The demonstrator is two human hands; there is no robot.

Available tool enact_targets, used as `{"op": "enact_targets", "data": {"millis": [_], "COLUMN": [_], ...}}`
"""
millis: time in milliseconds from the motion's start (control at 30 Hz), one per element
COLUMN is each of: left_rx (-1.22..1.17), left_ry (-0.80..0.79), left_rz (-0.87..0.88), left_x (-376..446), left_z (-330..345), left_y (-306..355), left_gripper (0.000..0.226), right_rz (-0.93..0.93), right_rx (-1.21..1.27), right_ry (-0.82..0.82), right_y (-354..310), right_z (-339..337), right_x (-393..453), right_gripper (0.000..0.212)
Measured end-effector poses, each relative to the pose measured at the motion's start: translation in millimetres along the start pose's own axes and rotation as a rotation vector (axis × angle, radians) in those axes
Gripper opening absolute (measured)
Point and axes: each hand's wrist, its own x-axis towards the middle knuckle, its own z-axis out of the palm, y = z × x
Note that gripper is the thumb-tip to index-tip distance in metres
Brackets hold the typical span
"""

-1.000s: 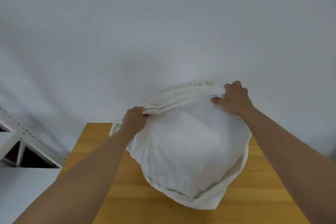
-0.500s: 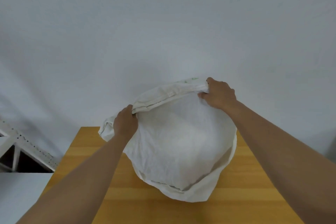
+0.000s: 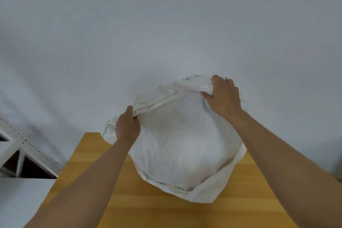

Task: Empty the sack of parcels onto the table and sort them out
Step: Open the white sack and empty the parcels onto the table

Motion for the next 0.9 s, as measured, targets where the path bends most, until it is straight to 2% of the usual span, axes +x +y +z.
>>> {"op": "enact_targets", "data": {"millis": [67,133,200,233,300,367,467,533,600,667,700,733,800,867,900], "left_rx": [0.002,0.008,-0.032,-0.040,-0.011,-0.032,-0.093,-0.052,-0.061,-0.111,-0.118,-0.108,-0.060,-0.066,-0.048], "left_ry": [-0.028,0.030,0.091,0.068,-0.034,-0.018,0.066,-0.006,0.033,0.133,0.123,0.079,-0.028,-0.067,-0.090], "left_rz": [-0.001,0.007,0.008,0.005,-0.010,-0.020,-0.038,-0.024,-0.005,0.012,-0.004,-0.017,-0.055,-0.096,-0.088], "left_x": [0,1,3,5,9,9,10,11,11,14,15,18,21,20,18], "left_z": [-1,-3,-6,-6,-7,-8,-10,-10,-12,-15,-16,-15,-13,-13,-12], "left_y": [1,2,7,8,10,11,11,12,12,15,15,13,9,10,12], "left_gripper": [0.010,0.011,0.009,0.008,0.009,0.010,0.008,0.009,0.010,0.010,0.011,0.011,0.011,0.006,0.026], "right_rz": [-0.009,-0.010,-0.038,-0.039,-0.001,0.000,-0.037,-0.015,-0.012,-0.030,-0.035,-0.037,-0.005,0.027,0.034], "right_rx": [0.011,0.009,0.063,0.098,0.103,0.063,0.101,0.069,0.029,0.075,0.100,0.105,0.105,0.146,0.176], "right_ry": [-0.025,-0.047,0.053,0.085,0.003,-0.055,0.063,0.017,0.002,0.113,0.143,0.125,-0.022,-0.090,-0.085], "right_y": [-1,-3,-3,-3,-7,-11,-14,-15,-16,-18,-18,-17,-13,-8,-7], "right_z": [0,-4,-7,-6,-3,-3,-2,0,-1,-6,-6,-4,2,6,7], "right_x": [1,3,4,5,8,11,13,13,16,20,20,21,22,24,23], "right_gripper": [0.035,0.033,0.030,0.030,0.031,0.031,0.030,0.031,0.032,0.031,0.032,0.033,0.033,0.033,0.034]}}
